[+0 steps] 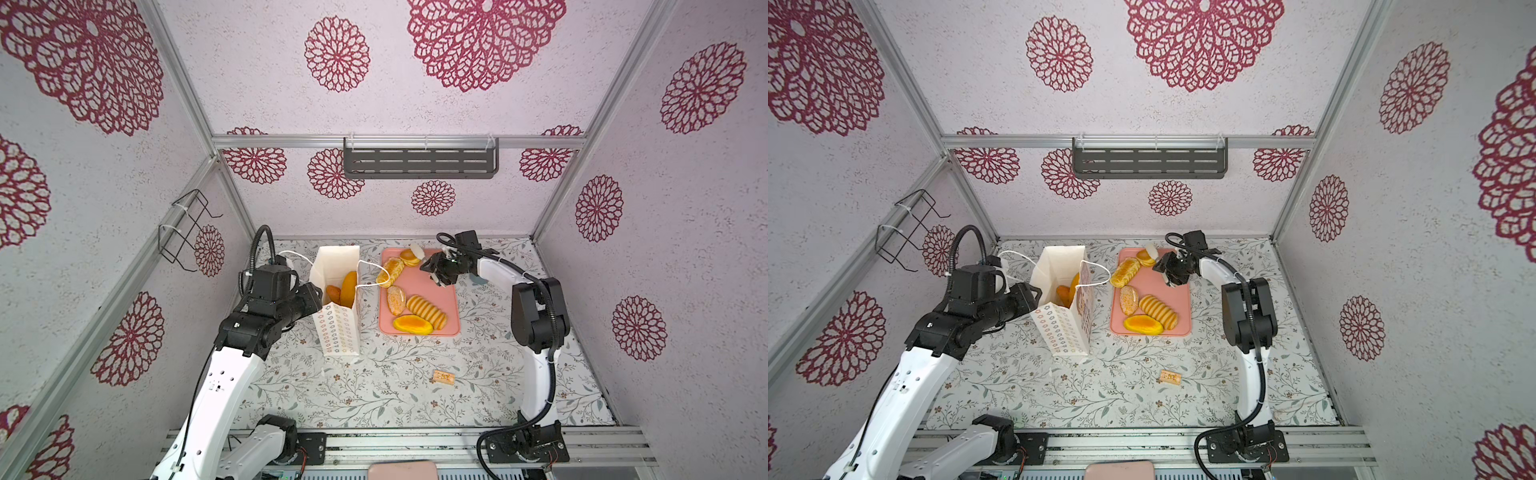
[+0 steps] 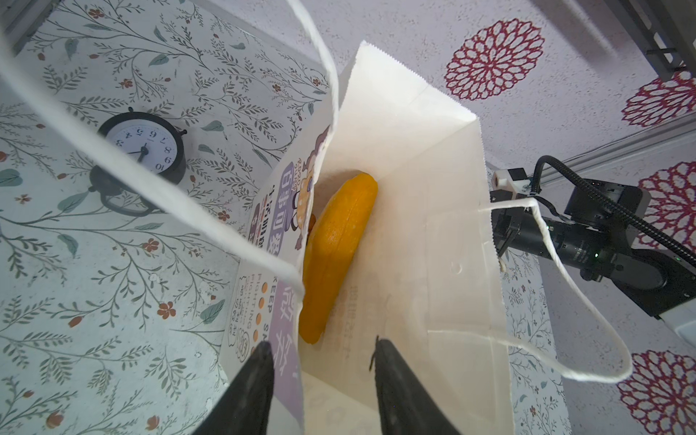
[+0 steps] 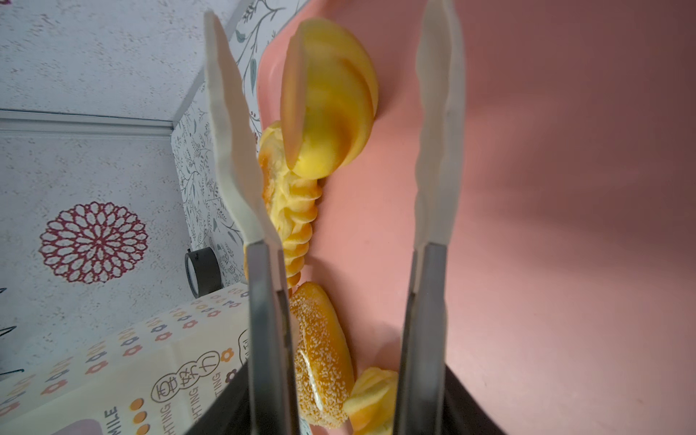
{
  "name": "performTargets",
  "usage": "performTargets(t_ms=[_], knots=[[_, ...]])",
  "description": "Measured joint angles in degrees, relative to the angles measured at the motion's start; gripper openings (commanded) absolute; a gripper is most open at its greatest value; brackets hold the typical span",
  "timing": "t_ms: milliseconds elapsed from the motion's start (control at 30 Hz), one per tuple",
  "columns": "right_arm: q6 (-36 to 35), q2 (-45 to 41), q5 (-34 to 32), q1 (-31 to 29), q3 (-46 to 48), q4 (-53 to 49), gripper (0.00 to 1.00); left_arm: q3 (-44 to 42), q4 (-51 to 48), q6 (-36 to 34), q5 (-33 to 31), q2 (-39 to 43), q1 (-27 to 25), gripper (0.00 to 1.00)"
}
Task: Place the fake bread into the paper bag
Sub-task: 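Lower the tongs onto the yellow round bun and pinch it, then lift the yellow bun with the tongs and carry it over the bag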
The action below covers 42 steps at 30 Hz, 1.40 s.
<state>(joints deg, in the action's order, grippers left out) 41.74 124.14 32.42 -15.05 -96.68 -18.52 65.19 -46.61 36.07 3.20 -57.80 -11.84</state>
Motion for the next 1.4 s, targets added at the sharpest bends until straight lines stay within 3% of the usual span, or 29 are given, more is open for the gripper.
performTargets(t_ms=[600,1000,1167,1400], knots=[[0.9,1.9,0.9,-0.9,-2.2,0.7,0.46,0.0,0.0,0.4,0.0,0.2,0.0,0.47],[1.3,1.8,0.8,-0.9,-1.6,0.8,0.28,-0.5,0.0,0.5,0.0,0.9,0.0,0.47],[1.3,-0.4,0.5,-0.9,2.0,1.5,0.25,-0.5,0.0,0.5,0.0,0.9,0.0,0.46],[0.8,-9.9,-1.3,-0.9,8.8,0.7,0.22,-0.5,0.0,0.5,-0.1,0.9,0.0,0.36]])
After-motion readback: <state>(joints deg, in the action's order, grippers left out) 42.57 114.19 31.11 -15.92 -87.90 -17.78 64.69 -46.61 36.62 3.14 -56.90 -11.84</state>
